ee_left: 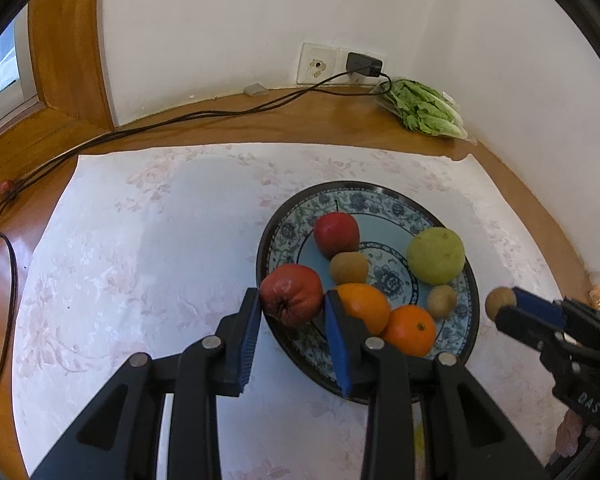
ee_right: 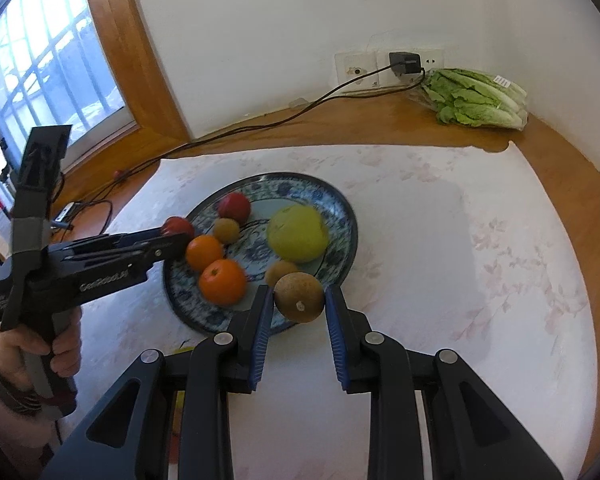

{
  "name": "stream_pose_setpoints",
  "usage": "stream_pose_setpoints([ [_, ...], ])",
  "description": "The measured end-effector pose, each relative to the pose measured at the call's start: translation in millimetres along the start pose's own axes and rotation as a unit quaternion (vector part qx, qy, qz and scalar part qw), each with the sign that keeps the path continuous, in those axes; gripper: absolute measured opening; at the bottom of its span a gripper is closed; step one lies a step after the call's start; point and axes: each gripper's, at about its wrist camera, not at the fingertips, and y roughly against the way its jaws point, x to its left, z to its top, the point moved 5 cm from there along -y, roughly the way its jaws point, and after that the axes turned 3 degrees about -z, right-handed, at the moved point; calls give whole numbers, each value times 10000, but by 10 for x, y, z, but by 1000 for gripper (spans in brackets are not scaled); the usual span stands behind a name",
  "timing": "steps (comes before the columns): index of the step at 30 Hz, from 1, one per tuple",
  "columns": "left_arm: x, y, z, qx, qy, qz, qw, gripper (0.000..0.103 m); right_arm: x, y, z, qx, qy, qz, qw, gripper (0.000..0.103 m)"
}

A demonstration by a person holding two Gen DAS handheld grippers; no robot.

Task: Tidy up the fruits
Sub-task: 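Carry the red apple and brown kiwi with both tools onto the plate, then open both tools to release the fruits on the plate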

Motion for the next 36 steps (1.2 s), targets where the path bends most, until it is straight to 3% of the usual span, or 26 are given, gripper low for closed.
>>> stream_pose_setpoints([
  [13, 0, -76, 41, -11, -180, 124, 9998, 34, -49, -258, 71, -4, 98, -159, 9998, 28],
  [19, 60, -154, 4, 124, 65, -9, 9999, 31, -73, -306, 73, -9, 89, -164, 9998, 28],
  [29, 35, -125, -39, 169, 42, 38, 9998, 31, -114, -322, 98, -56, -50, -122, 9999, 29],
  [36, 57, -43, -79, 203, 180, 104, 9996, 42, -150, -287, 71, -74, -187, 17, 9998, 42],
])
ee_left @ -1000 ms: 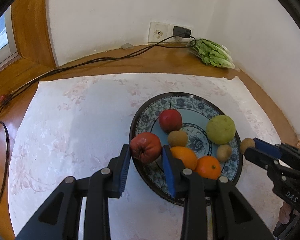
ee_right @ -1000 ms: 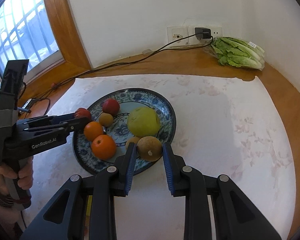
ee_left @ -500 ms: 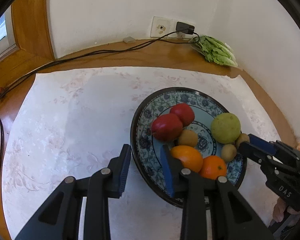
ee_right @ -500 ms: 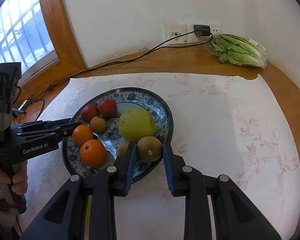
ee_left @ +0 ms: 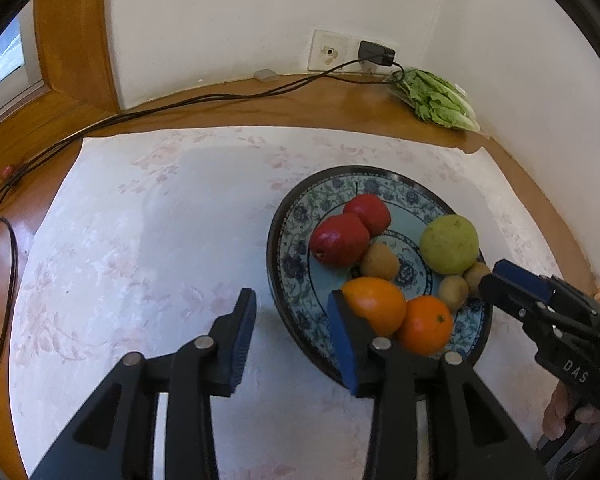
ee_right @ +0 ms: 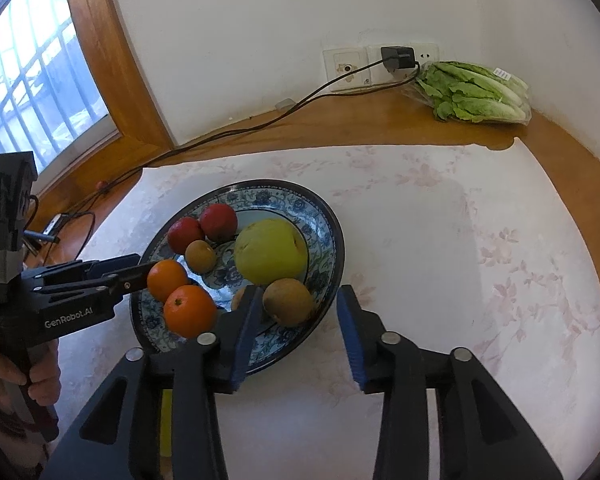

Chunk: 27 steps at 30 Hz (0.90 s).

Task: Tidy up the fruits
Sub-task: 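Open both tools to release the fruits on the plate, then withdraw both tools toward the orange and red apple on the cloth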

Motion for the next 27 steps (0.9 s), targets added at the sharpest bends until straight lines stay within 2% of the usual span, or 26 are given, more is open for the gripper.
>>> stream_pose_setpoints([
  [6, -17, 170, -60, -32, 67, -114, 9999, 56, -13, 139, -25, -64, -65, 10, 10000, 44],
  [11, -98, 372, -148, -85, -24, -139, 9999, 62, 4, 335, -64, -162, -165, 117, 9997, 47],
  [14, -138, 469, -226, -71, -7, -213, 9997, 62, 13, 492, -118, -236, -352, 306, 9986, 50],
  [19, -173, 587, -344, -47, 159, -344, 9993, 63, 30, 652, -231, -156, -435, 245, 9986, 50],
  [27, -213, 734, -573, 15, 298, -383, 9988, 63, 89, 748, -491, 13, -469, 442, 9979, 50],
])
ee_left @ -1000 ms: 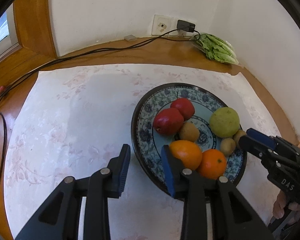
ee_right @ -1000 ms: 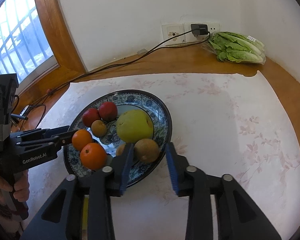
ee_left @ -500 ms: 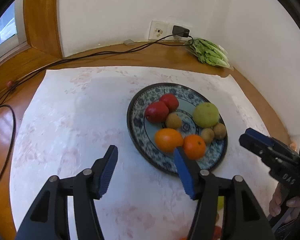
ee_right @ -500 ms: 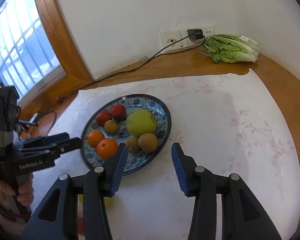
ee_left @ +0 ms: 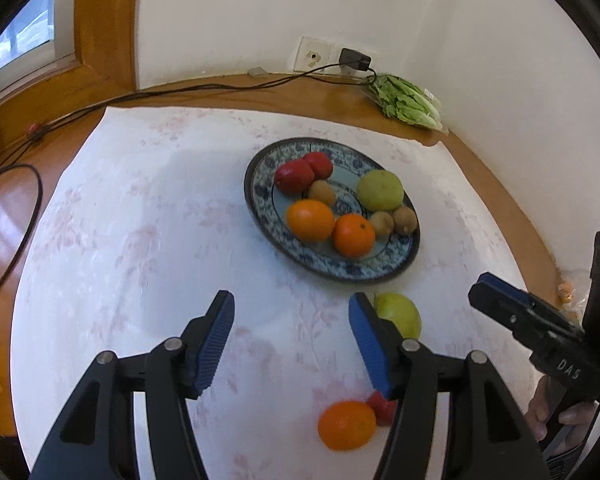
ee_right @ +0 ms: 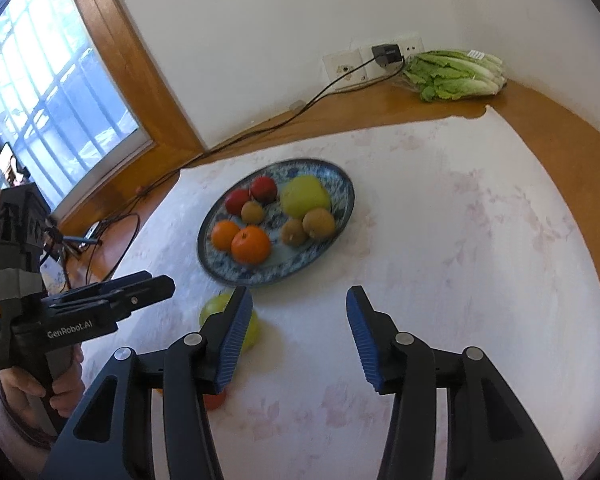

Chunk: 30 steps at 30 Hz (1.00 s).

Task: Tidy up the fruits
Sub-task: 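Withdraw both tools toward the orange and red apple on the cloth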

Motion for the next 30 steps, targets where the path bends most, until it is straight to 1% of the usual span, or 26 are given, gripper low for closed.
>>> stream_pose_setpoints([
  [8, -56, 102, -180, 16, 70, -112, 9999, 63, -46, 8, -195, 187, -127, 18, 9997, 50],
  [16, -67, 211, -324, 60, 91, -183, 9998, 63, -29, 69, -306, 246, -101, 21, 9996, 50],
  [30, -54, 295, -413, 79, 90, -146, 9998, 63, -7, 64, -399, 391, -66, -48, 9992, 50],
])
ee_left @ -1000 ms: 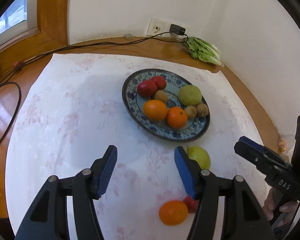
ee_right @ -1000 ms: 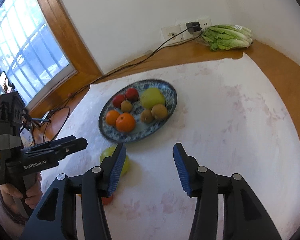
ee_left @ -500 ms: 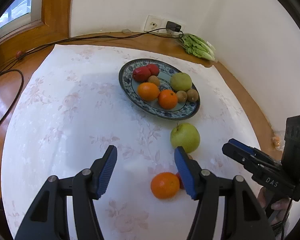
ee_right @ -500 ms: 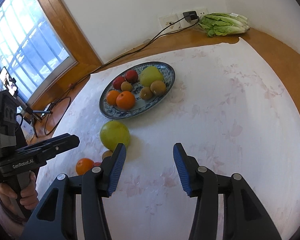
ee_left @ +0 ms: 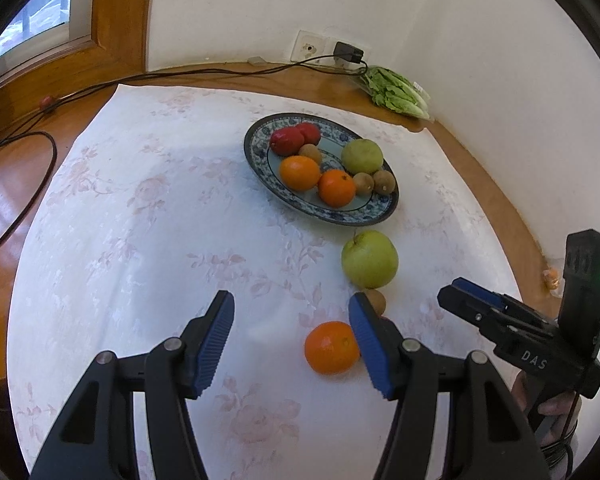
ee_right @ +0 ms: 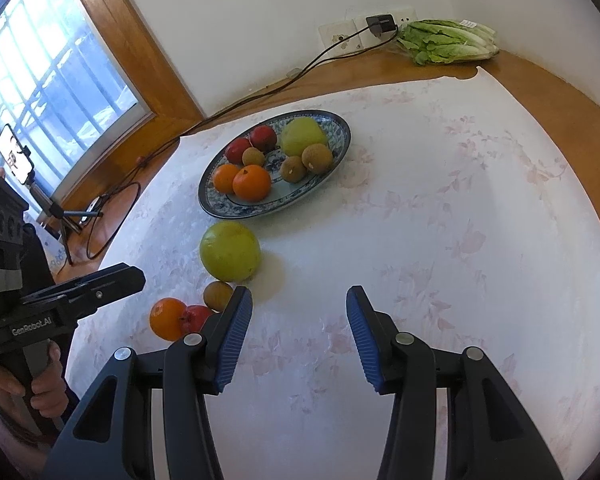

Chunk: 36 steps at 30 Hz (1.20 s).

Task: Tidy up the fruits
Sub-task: 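Withdraw both tools toward the orange and red apple on the cloth, then grasp the orange with the left tool while the right tool grasps the red apple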

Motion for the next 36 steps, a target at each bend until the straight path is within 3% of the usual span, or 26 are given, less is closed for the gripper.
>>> stream_pose_setpoints([
  [19, -126, -32, -141, 134, -160, -196, 9996, 63, -104, -92, -44, 135, -109, -27, 9998, 50],
  [25, -191, -22, -200, 245, -202, -457, 9985, 63, -90, -72, -42, 131, -101, -26, 9999, 50],
  [36, -297, -140, -274, 322, -463, -349, 9978, 62, -108, -46, -50, 118, -144, 13, 9998, 50],
])
